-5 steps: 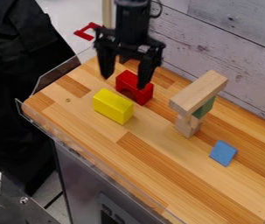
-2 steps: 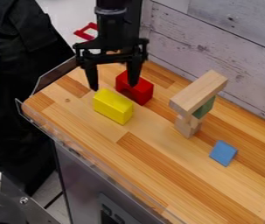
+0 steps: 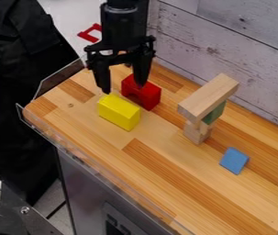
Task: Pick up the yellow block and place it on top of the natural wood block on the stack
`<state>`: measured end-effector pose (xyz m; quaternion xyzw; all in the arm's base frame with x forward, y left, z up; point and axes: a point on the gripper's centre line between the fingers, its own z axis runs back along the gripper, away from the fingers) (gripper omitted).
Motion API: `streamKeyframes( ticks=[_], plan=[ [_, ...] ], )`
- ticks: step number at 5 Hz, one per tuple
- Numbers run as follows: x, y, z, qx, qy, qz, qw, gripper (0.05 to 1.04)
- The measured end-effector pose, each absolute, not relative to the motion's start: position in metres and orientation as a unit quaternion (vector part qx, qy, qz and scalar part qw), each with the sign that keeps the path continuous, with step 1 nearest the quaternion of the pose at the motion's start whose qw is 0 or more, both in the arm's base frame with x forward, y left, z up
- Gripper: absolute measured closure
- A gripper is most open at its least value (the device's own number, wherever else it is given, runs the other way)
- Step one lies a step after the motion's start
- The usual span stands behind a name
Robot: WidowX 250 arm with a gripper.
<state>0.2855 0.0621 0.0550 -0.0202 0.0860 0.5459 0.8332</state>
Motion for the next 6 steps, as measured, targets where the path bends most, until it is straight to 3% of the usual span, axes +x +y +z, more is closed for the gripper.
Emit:
streamKeyframes(
  ticks=[4,6],
  plan=[
    [0.264,0.073,0.033,-0.021,0.115,0.651,0.750,0.083],
    [0.276,0.073,0.021,-0.028,0.126,0.667,0.734,0.083]
  ],
)
